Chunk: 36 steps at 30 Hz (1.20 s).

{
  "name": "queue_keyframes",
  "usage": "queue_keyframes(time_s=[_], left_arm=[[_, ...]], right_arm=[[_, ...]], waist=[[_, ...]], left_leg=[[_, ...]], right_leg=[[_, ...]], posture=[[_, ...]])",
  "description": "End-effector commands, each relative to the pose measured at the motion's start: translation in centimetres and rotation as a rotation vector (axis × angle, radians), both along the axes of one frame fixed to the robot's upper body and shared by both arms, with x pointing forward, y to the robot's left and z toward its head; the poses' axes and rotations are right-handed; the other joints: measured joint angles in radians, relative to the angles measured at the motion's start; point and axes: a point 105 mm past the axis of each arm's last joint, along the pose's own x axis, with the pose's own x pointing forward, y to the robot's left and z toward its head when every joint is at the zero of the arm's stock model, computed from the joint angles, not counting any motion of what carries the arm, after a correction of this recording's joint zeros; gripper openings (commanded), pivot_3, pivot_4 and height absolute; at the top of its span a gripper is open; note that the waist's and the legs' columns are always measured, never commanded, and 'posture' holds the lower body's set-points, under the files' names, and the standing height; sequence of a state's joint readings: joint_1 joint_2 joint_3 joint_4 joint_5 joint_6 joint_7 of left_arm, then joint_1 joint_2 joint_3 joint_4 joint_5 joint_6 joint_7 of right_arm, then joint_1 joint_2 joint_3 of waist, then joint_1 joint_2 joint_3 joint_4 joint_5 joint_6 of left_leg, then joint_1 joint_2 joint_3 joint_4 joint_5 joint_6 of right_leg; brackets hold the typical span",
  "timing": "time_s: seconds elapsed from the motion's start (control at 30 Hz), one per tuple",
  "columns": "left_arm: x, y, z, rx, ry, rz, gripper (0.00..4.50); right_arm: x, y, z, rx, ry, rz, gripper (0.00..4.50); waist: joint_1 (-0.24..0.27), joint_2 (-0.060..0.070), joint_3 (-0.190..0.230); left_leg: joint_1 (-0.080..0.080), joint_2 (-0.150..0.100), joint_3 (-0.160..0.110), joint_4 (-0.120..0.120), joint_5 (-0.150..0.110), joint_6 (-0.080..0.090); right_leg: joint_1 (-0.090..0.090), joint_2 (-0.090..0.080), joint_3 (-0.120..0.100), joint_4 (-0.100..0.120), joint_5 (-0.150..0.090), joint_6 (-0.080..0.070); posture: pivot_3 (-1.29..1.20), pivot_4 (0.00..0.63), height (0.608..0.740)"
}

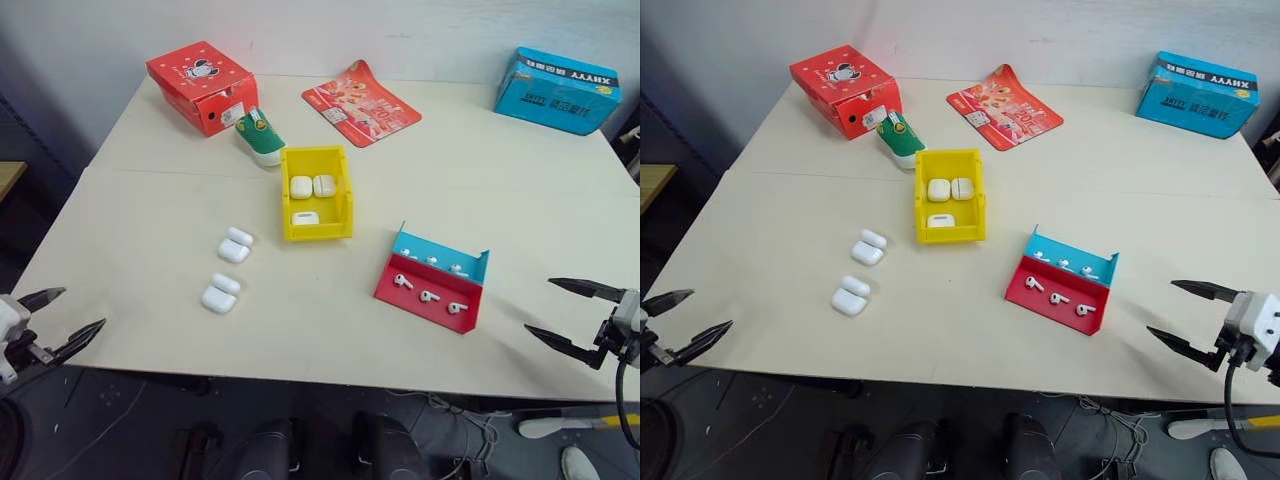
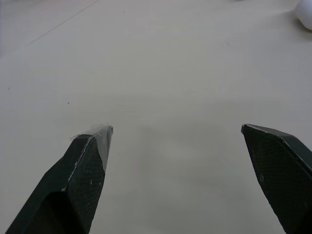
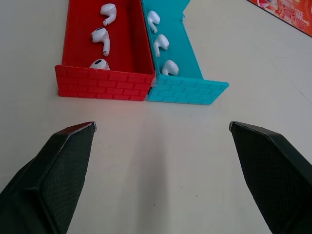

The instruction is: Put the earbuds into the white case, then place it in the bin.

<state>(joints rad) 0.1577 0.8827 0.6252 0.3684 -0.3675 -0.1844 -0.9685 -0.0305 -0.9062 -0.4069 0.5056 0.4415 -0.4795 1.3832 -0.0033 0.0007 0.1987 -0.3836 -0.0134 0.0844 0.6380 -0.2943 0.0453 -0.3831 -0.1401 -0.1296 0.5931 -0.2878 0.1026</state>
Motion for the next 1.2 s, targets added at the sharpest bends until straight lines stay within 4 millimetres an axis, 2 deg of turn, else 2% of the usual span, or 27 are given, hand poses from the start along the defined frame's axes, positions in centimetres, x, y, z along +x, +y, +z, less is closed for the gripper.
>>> queue_keyframes(time_s=[0.03, 0.17, 0.23, 0.3, 0.37, 0.43, 0.53, 0.6, 0.73, 0.8, 1.0, 1.1, 1.2], left_arm=[[-0.2, 0.4, 1.3, 0.008, -0.055, 0.021, 4.48], [-0.3, 0.4, 1.5, -0.053, -0.039, 0.050, 4.48], [-0.7, 0.6, 1.9, -0.107, 0.007, 0.050, 4.48], [-0.9, 1.6, 2.4, -0.171, 0.046, 0.124, 4.48], [-1.5, 2.7, 2.0, -0.218, 0.126, 0.202, 4.48], [-2.6, 3.5, 0.8, -0.223, 0.275, 0.270, 4.48], [-3.7, 3.5, -0.2, -0.255, 0.452, 0.345, 4.48], [-3.6, 1.6, 0.3, -0.305, 0.516, 0.311, 4.48], [-2.5, -3.0, 1.7, -0.293, 0.587, 0.235, 4.48], [-1.5, -6.3, 2.9, -0.304, 0.611, 0.166, 4.48], [0.5, -13.4, 4.0, -0.216, 0.640, 0.068, 4.48], [1.7, -15.1, 4.1, -0.196, 0.594, 0.036, 4.48], [2.9, -15.1, 3.8, -0.183, 0.570, 0.089, 4.48]], right_arm=[[0.1, 0.5, 0.7, -0.012, -0.039, 0.026, 4.50], [0.6, 2.1, 1.5, 0.051, -0.078, 0.055, 4.50], [0.9, 4.1, 3.1, 0.181, -0.156, 0.105, 4.50], [1.1, 6.3, 4.1, 0.286, -0.195, 0.144, 4.50], [0.3, 8.8, 4.7, 0.330, -0.240, 0.260, 4.50], [-0.7, 11.0, 5.4, 0.367, -0.308, 0.386, 4.50], [-1.9, 13.0, 4.8, 0.318, -0.302, 0.550, 4.50], [-1.8, 13.4, 4.8, 0.313, -0.321, 0.568, 4.50], [-0.7, 13.4, 4.3, 0.304, -0.329, 0.559, 4.50], [-0.3, 13.2, 3.9, 0.302, -0.319, 0.545, 4.50], [0.1, 13.4, 3.6, 0.305, -0.317, 0.518, 4.50], [-0.2, 13.6, 3.6, 0.309, -0.318, 0.513, 4.50], [-0.7, 13.6, 3.7, 0.314, -0.321, 0.495, 4.50]], waist=[[0.000, 0.000, 0.000], [0.000, 0.000, 0.000], [-0.002, 0.000, 0.000], [-0.004, -0.001, 0.000], [-0.003, -0.001, 0.000], [-0.001, -0.001, 0.000], [0.000, -0.001, -0.001], [0.002, -0.003, -0.001], [0.005, -0.004, -0.001], [0.005, -0.004, -0.001], [-0.002, -0.003, -0.001], [-0.008, -0.003, -0.001], [-0.004, -0.003, -0.001]], left_leg=[[0.000, 0.000, 0.000, 0.000, 0.000, 0.000], [0.000, 0.000, 0.001, 0.000, 0.000, 0.000], [0.000, 0.000, 0.001, 0.000, 0.000, 0.000], [0.000, 0.001, 0.001, 0.000, 0.000, 0.000], [0.000, 0.001, 0.001, 0.000, 0.000, -0.001], [-0.001, 0.001, 0.003, 0.000, 0.000, -0.001], [-0.001, 0.001, 0.007, 0.000, -0.001, 0.001], [-0.001, 0.000, 0.008, 0.000, -0.002, 0.002], [-0.003, 0.000, 0.007, 0.009, -0.005, 0.002], [-0.002, 0.000, 0.008, 0.010, -0.005, 0.002], [-0.002, 0.000, 0.009, 0.010, -0.005, 0.001], [-0.001, 0.002, 0.010, 0.011, -0.005, -0.001], [-0.002, 0.004, 0.011, 0.012, -0.004, -0.002]], right_leg=[[0.000, 0.000, 0.000, 0.000, 0.000, 0.000], [0.000, 0.000, 0.001, 0.000, 0.000, 0.000], [-0.001, 0.000, 0.001, 0.001, 0.000, 0.000], [-0.001, 0.000, 0.001, 0.002, 0.000, 0.000], [-0.003, 0.000, 0.001, 0.004, 0.000, 0.000], [-0.005, 0.000, 0.003, 0.006, 0.000, 0.000], [-0.007, 0.000, 0.006, 0.011, 0.000, 0.000], [-0.007, 0.000, 0.007, 0.011, 0.000, 0.000], [-0.008, 0.000, 0.010, 0.011, 0.000, 0.000], [-0.008, 0.000, 0.011, 0.011, 0.000, 0.000], [-0.009, 0.001, 0.013, 0.018, 0.000, 0.000], [-0.009, 0.006, 0.015, 0.020, 0.000, 0.000], [-0.009, 0.009, 0.015, 0.020, 0.000, 0.000]], posture=[[0.00, 0.150, 0.740], [0.00, 0.150, 0.740], [0.00, 0.150, 0.740], [0.00, 0.150, 0.740], [0.00, 0.150, 0.740], [0.00, 0.150, 0.740], [0.00, 0.150, 0.740], [0.00, 0.150, 0.740], [0.00, 0.150, 0.740], [0.00, 0.150, 0.740], [0.00, 0.150, 0.740], [0.00, 0.150, 0.740], [0.00, 0.150, 0.740]])
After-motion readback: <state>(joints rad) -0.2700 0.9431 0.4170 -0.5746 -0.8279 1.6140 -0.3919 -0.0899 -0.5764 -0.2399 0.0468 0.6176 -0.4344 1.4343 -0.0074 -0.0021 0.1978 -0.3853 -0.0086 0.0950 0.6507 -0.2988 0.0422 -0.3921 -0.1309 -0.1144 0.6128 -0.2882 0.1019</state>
